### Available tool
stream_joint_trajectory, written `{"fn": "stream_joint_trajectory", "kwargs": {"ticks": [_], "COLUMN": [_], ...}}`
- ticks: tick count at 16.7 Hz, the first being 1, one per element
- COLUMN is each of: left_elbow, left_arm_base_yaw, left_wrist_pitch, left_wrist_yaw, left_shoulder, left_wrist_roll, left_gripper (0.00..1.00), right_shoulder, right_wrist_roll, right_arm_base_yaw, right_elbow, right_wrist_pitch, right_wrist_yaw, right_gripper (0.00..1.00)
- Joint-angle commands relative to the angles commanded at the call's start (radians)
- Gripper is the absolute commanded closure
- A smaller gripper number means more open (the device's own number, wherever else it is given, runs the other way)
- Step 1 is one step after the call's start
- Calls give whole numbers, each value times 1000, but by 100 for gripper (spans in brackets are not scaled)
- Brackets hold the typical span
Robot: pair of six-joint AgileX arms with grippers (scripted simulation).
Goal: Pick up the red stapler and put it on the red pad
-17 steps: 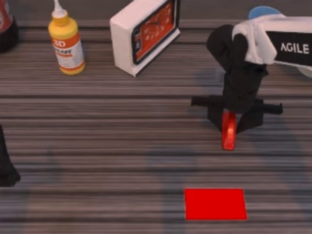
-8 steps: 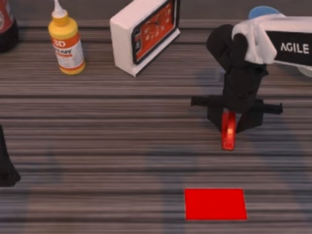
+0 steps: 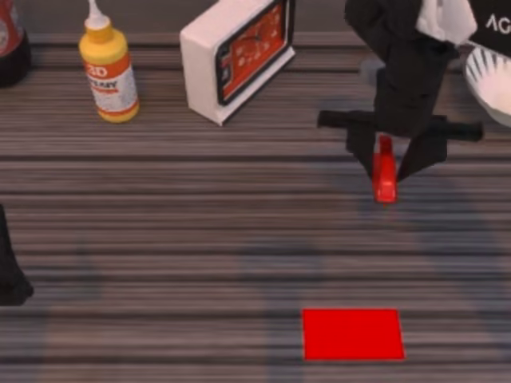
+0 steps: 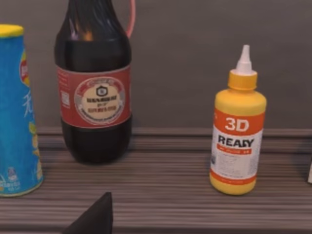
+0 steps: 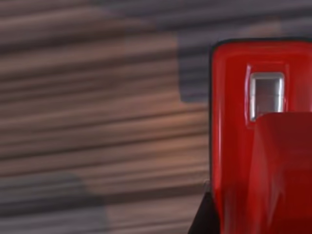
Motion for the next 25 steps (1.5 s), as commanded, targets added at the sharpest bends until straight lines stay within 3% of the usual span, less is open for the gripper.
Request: {"fn": "stream_joint_trajectory", "kwargs": {"ticks": [8, 12, 16, 25], "left_elbow": [0, 0, 0, 0], "left_arm_base_yaw": [0, 0, 0, 0], "left_wrist_pitch": [0, 0, 0, 0], "left_wrist_yaw": [0, 0, 0, 0], "left_shoulder": [0, 0, 0, 0], "left_wrist_roll": [0, 0, 0, 0], "left_gripper": [0, 0, 0, 0], "right_shoulder": [-16, -20, -43, -150], "right_wrist_roll": [8, 155, 473, 1495], "right_arm_base_yaw": [2, 50, 136, 390], "right_elbow": [37, 24, -20, -211], "right_wrist_pitch": [-43, -54, -66, -83], "right_wrist_yaw": [1, 19, 52, 144], "right_gripper": [100, 100, 100, 100]}}
